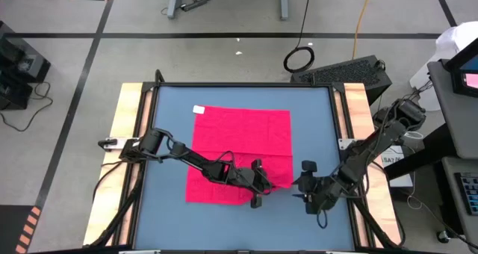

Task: Roll towel
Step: Roll the red towel

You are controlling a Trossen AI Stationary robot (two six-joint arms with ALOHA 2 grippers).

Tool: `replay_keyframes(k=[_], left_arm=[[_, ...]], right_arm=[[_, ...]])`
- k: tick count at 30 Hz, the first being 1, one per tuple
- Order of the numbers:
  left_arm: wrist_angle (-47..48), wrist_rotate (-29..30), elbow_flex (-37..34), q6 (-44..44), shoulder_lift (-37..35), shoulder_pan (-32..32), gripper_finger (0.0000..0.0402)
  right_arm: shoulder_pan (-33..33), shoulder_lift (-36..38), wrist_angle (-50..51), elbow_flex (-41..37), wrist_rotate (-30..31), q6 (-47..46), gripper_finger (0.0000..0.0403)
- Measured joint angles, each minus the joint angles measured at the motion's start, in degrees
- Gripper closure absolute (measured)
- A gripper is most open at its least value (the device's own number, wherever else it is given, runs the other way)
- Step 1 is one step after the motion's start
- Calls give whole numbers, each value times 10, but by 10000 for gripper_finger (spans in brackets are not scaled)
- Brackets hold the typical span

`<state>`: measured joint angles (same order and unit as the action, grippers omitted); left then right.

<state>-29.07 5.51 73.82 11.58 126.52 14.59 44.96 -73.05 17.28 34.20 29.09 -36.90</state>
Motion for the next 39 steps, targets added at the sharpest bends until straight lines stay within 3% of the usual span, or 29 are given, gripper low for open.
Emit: replay_keyframes(k=[4, 8, 13, 23, 39], left_arm=[[1, -11, 0, 1, 0, -3, 396], [1, -23, 0, 1, 0, -3, 396], [2, -23, 0, 1, 0, -3, 396], [2, -23, 0, 1, 0, -3, 396], [13, -23, 0, 1, 0, -3, 391]], right_arm=[[14, -32, -3, 0, 90, 21, 177], [14, -62, -39, 0, 102, 41, 185], [14, -88, -97, 0, 117, 77, 229], [11, -95, -131, 0, 116, 78, 359], [11, -95, -141, 0, 113, 78, 398]])
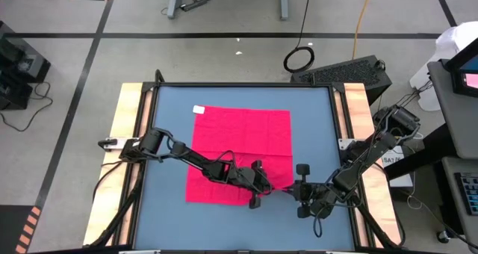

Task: Roll towel
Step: Roll the red towel

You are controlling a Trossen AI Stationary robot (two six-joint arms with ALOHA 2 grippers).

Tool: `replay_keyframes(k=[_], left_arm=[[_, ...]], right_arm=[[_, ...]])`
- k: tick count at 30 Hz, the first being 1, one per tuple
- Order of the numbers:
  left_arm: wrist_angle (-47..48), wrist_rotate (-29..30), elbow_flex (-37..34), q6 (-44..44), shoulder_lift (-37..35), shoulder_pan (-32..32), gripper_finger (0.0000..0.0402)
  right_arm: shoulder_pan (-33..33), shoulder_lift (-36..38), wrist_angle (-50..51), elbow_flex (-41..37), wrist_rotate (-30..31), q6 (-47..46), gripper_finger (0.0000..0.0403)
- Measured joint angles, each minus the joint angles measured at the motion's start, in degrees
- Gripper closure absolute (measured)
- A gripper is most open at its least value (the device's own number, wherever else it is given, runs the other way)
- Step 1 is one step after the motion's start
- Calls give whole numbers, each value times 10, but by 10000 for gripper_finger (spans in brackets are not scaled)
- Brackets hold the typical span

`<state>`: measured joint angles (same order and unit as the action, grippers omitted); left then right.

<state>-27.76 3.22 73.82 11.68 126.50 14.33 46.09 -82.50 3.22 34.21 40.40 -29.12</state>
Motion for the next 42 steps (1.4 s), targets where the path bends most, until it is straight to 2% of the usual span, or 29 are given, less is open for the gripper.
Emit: replay_keyframes(k=[4, 9, 11, 15, 18, 21, 25, 30, 35, 39, 42], left_arm=[[-3, -4, 0, 0, 0, 1, 360], [36, -40, 0, 31, -16, 4, 299], [95, -52, 0, 49, -38, 10, 277], [274, -51, 0, 61, -91, 32, 252], [408, -2, -3, 88, -125, 63, 249], [534, 76, -3, 135, -158, 102, 249], [674, 170, -3, 209, -189, 164, 249], [807, 230, -3, 306, -209, 251, 249], [867, 257, -11, 397, -219, 327, 249], [857, 260, -44, 452, -218, 362, 249], [809, 260, -63, 465, -218, 374, 249]], right_arm=[[0, 0, 0, 0, 0, -3, 400], [0, 1, 14, 0, 1, -27, 401], [0, 4, 29, 0, 2, -46, 402], [-2, 21, 47, 0, 9, -66, 402], [-7, 36, 59, 0, 39, -73, 402], [-19, 57, 78, 0, 74, -88, 402], [-39, 85, 111, 0, 92, -94, 403], [-62, 102, 142, 0, 90, -92, 403], [-74, 106, 168, 0, 88, -93, 403], [-82, 107, 181, 0, 90, -93, 403], [-88, 107, 194, 0, 90, -98, 403]])
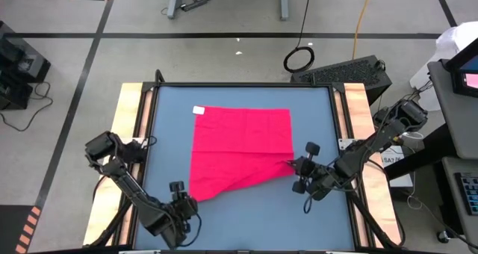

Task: Roll towel
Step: Roll the red towel

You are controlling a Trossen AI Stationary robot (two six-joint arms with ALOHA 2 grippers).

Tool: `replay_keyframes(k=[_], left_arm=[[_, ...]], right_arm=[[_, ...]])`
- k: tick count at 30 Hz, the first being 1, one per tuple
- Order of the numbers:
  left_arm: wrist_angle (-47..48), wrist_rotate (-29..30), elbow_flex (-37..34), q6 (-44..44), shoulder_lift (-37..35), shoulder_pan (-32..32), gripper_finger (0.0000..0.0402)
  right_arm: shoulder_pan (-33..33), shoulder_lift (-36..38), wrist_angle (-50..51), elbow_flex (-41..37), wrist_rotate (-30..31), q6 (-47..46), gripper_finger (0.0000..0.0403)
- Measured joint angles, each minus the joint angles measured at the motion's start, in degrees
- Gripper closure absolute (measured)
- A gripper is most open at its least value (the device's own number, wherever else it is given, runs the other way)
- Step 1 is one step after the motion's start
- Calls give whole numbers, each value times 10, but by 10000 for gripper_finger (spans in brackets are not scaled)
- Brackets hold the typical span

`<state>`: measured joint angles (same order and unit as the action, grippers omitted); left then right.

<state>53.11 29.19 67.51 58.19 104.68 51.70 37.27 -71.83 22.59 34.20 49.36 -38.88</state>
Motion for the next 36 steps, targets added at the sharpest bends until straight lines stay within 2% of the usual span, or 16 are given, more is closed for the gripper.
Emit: replay_keyframes(k=[10, 15, 17, 22, 36], left_arm=[[-43, 17, -34, 19, 1, 11, 249], [-120, 18, -82, 47, 1, 13, 249], [-143, 32, -89, 47, 1, 15, 249], [-131, 82, -89, 49, 2, 16, 249], [-160, 60, -127, 75, 3, 16, 249]], right_arm=[[-21, 0, 19, 0, -2, -14, 402], [-21, 0, 24, 0, -2, -12, 402], [-21, 0, 26, 0, -7, -15, 402], [-21, 0, 26, 0, -15, -22, 402], [-24, 0, 34, 0, -17, -37, 402]])
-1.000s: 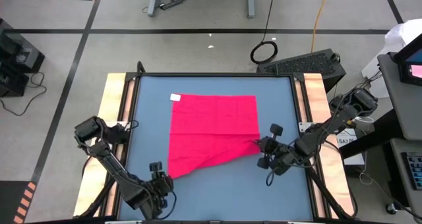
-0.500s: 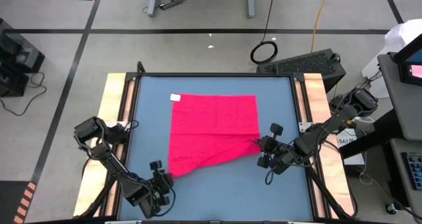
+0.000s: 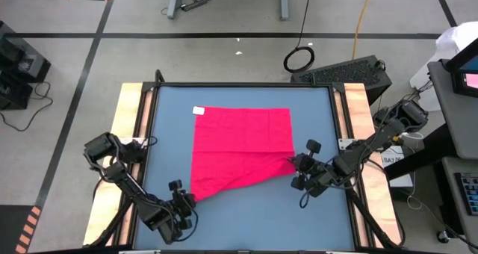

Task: Roll towel
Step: Roll the red towel

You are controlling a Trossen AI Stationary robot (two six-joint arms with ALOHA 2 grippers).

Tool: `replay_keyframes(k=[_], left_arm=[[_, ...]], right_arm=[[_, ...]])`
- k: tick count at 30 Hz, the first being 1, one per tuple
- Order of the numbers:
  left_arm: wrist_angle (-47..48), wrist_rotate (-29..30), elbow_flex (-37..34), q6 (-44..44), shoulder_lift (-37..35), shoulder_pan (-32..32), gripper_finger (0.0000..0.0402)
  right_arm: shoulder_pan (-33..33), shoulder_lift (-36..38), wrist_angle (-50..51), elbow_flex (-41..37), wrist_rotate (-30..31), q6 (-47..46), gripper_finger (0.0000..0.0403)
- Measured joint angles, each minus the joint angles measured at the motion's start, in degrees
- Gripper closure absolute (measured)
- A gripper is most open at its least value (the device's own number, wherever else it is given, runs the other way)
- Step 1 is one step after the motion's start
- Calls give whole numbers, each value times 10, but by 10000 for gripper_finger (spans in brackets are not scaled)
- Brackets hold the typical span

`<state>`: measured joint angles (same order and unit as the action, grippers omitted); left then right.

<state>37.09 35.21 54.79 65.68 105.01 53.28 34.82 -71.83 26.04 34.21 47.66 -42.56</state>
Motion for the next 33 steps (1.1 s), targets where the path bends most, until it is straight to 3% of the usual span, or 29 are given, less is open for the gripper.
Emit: replay_keyframes(k=[7, 18, 22, 33], left_arm=[[22, 39, -10, 9, 0, 0, 257], [29, 62, -10, 14, 0, 0, 384], [28, 69, -9, 15, 0, 0, 395], [28, 43, 39, -7, -1, 2, 391]], right_arm=[[0, 0, 2, 0, -10, -3, 403], [0, 0, 4, 0, -15, -8, 403], [0, 0, 3, 0, -20, -8, 403], [21, 0, -64, 0, -178, -8, 403]])
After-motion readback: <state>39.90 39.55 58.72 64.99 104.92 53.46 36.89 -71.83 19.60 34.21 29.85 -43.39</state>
